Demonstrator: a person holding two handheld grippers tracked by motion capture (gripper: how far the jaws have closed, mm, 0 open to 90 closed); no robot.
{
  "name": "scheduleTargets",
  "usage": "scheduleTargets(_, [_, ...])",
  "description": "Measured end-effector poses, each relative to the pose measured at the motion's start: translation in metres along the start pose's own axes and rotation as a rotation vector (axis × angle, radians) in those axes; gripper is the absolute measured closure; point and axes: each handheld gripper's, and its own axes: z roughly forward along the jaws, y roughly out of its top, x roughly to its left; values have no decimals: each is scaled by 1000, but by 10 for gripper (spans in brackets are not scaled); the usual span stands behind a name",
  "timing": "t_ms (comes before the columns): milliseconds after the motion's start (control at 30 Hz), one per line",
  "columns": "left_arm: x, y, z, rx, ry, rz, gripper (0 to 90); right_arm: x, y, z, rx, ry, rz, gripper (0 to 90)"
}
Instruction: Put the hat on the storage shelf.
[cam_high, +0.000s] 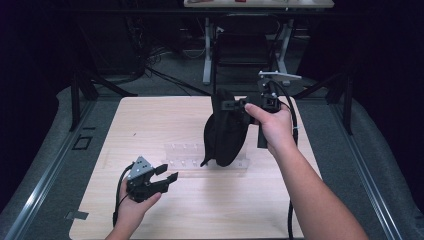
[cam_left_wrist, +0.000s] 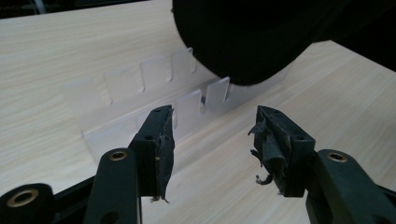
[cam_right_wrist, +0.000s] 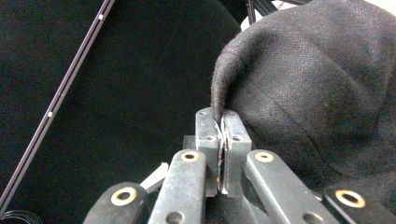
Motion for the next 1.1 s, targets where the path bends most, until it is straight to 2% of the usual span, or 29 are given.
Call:
scheduleTargets(333, [-9,19,13,-6,-16,25,478,-1,0,1,0,7,7,880])
scheduleTargets(467, [-16,26,18,-6,-28,47,480,-1,0,1,-2,7,6,880])
scheduleTargets(867, [-39,40,33,-13,-73,94,502,-2,0,2,-10,16,18,879])
scheduleTargets(1100, [-49,46,44,1,-77,130,536,-3,1,0,-11,13,19,878])
